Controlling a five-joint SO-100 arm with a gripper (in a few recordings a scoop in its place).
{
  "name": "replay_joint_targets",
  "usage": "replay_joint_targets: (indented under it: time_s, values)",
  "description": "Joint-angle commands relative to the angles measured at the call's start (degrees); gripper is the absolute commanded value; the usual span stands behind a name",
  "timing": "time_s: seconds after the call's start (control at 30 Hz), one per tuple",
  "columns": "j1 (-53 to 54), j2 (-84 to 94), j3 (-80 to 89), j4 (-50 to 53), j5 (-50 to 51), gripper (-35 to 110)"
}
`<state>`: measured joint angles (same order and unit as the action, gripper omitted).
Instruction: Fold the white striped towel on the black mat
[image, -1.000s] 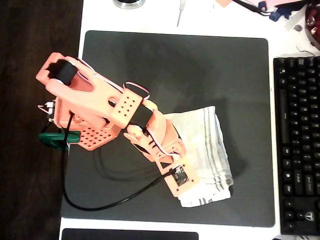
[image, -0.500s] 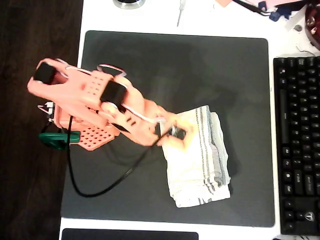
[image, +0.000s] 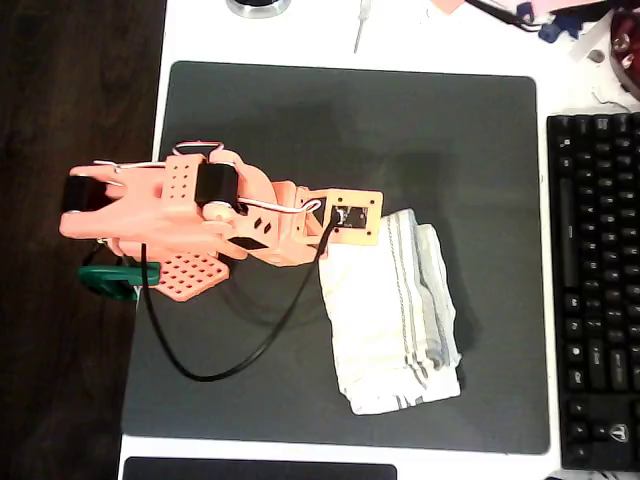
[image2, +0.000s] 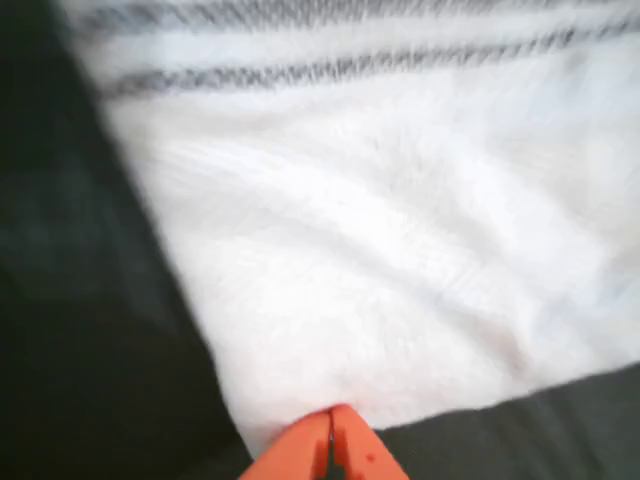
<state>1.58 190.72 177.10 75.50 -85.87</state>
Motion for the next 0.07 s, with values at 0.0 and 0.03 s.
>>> replay_joint_targets:
  time_s: [0.0, 0.03]
  values:
    - [0.26, 1.67, 3.78, -1.41, -0.53, 0]
    - [0.18, 1.76, 3.78, -0.35, -0.53, 0]
